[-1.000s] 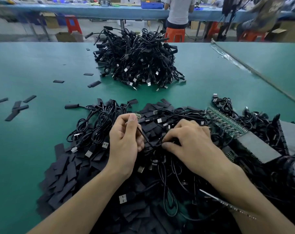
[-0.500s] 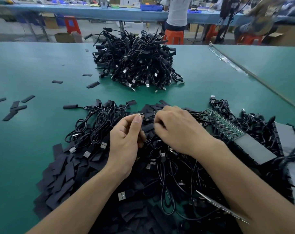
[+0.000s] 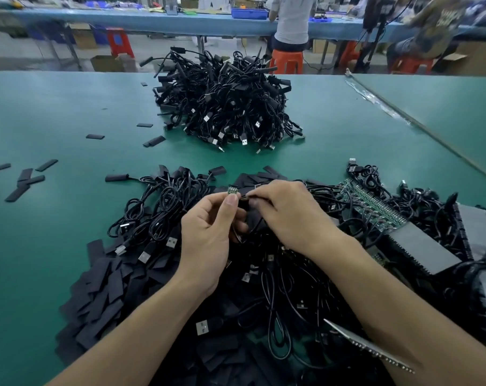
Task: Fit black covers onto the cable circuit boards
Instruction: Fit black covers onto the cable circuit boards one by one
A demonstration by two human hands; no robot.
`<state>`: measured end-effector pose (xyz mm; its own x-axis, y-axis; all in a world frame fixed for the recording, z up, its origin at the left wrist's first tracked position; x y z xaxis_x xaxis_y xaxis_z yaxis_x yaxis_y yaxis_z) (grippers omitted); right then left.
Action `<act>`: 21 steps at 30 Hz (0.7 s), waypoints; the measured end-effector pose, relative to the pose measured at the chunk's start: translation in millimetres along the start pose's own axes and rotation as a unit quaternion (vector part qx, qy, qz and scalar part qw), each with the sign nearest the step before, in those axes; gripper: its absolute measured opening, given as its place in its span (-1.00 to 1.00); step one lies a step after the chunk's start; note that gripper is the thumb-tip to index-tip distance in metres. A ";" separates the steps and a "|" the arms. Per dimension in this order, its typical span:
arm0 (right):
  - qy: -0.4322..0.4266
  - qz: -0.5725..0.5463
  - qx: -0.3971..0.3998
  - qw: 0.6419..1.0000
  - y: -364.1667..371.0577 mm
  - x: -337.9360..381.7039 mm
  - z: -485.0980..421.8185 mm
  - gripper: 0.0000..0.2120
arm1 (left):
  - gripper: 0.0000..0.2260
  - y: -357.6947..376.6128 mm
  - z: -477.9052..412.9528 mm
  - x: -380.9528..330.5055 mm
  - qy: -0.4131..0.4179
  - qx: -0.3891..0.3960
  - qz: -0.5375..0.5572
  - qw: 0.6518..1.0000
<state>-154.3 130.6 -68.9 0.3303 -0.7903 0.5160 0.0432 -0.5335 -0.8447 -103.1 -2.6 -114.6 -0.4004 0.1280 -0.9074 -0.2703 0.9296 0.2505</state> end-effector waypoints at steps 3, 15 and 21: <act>0.010 -0.159 -0.034 0.987 -13.5 -7.8 13.3 -0.75 | -0.87 1.6 1.0 -0.8 0.002 0.017 -0.019 1.000; 0.052 -0.385 -0.022 0.921 -16.8 -33.5 34.9 -0.75 | -0.88 2.6 4.6 -2.3 0.001 0.090 -0.070 0.993; 0.048 -0.400 -0.039 0.915 -16.4 -32.9 38.8 -0.78 | -0.79 3.0 5.4 -4.1 0.008 0.099 -0.066 0.993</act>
<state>-129.3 177.0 -77.6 0.1376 -0.1594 0.9776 0.1656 -0.9694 -0.1814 -97.5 1.6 -111.9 -0.3864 -0.0030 -0.9223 -0.1451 0.9877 0.0576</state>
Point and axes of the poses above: each hand's wrist, its own z-axis away from the middle knuckle, its own y-axis out of the palm, x = y × z, the point moved 3 cm from there along -z, towards the middle knuckle, and after that the axes turned 10 degrees about y, right-handed, at the moved point
